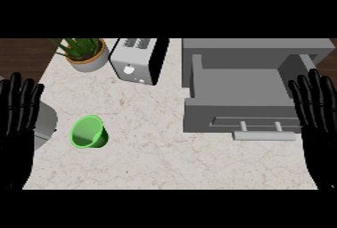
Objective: Pick up the cup, place it into the drawer and close the drawer
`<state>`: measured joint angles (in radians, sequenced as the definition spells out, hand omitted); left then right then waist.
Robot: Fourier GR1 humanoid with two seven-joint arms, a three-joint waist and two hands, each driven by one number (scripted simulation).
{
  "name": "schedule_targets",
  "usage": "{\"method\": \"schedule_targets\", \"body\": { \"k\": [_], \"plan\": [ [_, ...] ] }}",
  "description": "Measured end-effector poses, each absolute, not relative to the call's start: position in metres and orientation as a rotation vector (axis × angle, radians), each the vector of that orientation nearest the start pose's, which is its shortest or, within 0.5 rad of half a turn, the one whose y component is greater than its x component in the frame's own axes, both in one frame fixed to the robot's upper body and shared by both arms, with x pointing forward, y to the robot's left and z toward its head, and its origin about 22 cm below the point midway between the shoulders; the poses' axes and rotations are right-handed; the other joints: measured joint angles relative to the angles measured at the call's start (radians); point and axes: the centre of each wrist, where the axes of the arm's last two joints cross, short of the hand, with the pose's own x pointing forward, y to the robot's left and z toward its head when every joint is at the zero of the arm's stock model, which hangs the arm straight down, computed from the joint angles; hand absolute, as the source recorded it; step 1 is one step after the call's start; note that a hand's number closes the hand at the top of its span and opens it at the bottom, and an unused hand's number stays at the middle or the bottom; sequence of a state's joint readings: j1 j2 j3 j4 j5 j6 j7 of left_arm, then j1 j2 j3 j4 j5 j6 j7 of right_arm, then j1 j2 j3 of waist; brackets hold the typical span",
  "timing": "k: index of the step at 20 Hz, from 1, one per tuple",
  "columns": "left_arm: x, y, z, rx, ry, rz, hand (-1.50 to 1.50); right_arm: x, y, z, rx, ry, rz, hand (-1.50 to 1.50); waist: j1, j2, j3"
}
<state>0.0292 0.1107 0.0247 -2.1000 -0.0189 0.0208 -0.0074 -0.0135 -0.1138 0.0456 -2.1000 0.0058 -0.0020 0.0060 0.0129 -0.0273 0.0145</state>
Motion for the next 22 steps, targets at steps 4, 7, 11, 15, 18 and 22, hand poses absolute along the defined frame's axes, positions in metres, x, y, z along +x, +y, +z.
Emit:
{"method": "schedule_targets", "body": {
  "k": [4, 7, 11, 15, 18, 22],
  "plan": [
    [0.207, 0.247, 0.121, 0.254, -2.089, -0.017, -1.50, 0.208, -0.229, 0.131, -0.009, -2.102, 0.147, -1.50, -0.009, 0.017, -0.009],
    [0.212, 0.238, 0.117, 0.341, -2.069, 0.112, -1.50, 0.211, -0.227, 0.124, 0.029, -2.072, 0.137, -1.50, -0.012, 0.023, -0.012],
    [0.222, 0.225, 0.109, 0.338, -2.014, 0.279, -1.50, 0.212, -0.229, 0.124, 0.107, -2.027, 0.128, -1.50, -0.016, 0.026, -0.014],
    [0.231, 0.220, 0.105, 0.327, -1.993, 0.337, -1.50, 0.218, -0.228, 0.126, 0.129, -2.008, 0.129, -1.50, -0.014, 0.027, -0.014],
    [0.243, 0.216, 0.105, 0.329, -1.991, 0.357, -1.50, 0.218, -0.226, 0.130, 0.132, -2.003, 0.124, -1.50, -0.015, 0.027, -0.014],
    [0.248, 0.215, 0.102, 0.330, -1.986, 0.369, -1.50, 0.220, -0.227, 0.130, 0.132, -1.998, 0.120, -1.50, -0.014, 0.027, -0.015]
  ]
}}
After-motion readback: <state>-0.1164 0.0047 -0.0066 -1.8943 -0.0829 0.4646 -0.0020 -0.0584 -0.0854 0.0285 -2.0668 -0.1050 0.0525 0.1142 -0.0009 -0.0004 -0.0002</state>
